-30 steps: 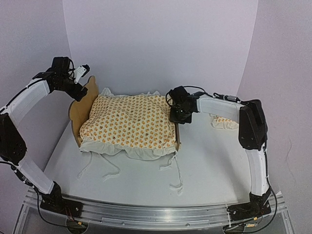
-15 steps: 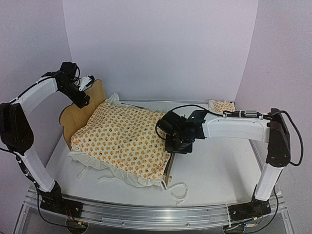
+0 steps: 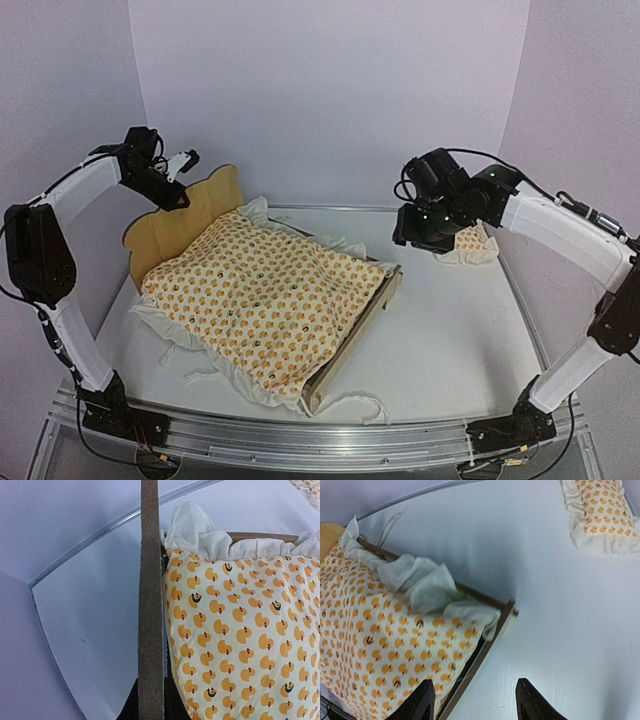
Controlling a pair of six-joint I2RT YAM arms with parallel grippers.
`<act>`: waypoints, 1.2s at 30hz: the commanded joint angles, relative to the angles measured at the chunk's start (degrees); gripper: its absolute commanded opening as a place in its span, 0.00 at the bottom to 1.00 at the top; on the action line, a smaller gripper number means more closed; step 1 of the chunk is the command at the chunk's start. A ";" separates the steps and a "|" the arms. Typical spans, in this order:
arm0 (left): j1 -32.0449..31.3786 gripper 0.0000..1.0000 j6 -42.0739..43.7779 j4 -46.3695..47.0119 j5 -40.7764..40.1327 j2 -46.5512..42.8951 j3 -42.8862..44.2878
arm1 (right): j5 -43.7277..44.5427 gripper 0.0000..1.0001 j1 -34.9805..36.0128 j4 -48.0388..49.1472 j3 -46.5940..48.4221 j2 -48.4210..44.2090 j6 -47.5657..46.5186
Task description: Set up the pet bed
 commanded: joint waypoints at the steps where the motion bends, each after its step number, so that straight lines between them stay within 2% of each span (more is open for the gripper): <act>1: -2.48 0.00 20.31 9.62 9.30 5.48 6.53 | -7.37 0.56 -5.15 -1.44 6.90 4.30 -14.86; 5: -7.29 0.00 20.90 16.97 7.55 12.92 13.22 | -11.43 0.56 -9.05 -1.22 13.25 12.64 -18.50; 10: -14.58 0.02 18.06 19.39 4.43 25.42 29.12 | -16.91 0.56 -10.22 -1.14 21.94 23.93 -19.49; 12: -15.68 0.14 16.20 19.72 3.43 29.38 35.62 | -18.09 0.56 -10.31 -1.17 25.11 27.71 -19.40; 15: -16.00 0.51 12.86 19.54 1.97 32.11 42.00 | -19.00 0.56 -10.90 -1.15 28.95 31.16 -19.30; 17: -15.98 0.69 9.87 18.62 1.84 30.16 42.93 | -19.41 0.56 -11.92 -1.20 29.79 32.09 -18.92; 20: -15.99 0.82 7.77 16.55 4.79 22.42 39.43 | -18.85 0.56 -13.57 -1.22 29.01 32.40 -18.70; 22: -16.02 0.86 7.99 14.94 6.43 16.74 35.14 | -19.08 0.55 -14.43 -1.17 28.09 31.91 -18.68; 27: -16.02 0.88 11.09 -1.13 7.01 5.74 31.04 | -18.23 0.55 -16.78 -1.13 27.63 30.13 -17.90; 30: -15.97 0.81 12.99 -7.08 6.87 -2.45 18.76 | -16.08 0.54 -19.71 -1.18 24.61 28.69 -15.87; 32: -15.91 0.71 13.77 -8.94 6.41 -8.29 6.79 | -15.02 0.54 -21.98 -1.26 20.61 28.00 -14.82; 36: -15.82 0.40 14.55 -7.11 3.23 -18.55 -18.77 | -13.62 0.52 -23.48 -1.46 11.36 27.62 -15.01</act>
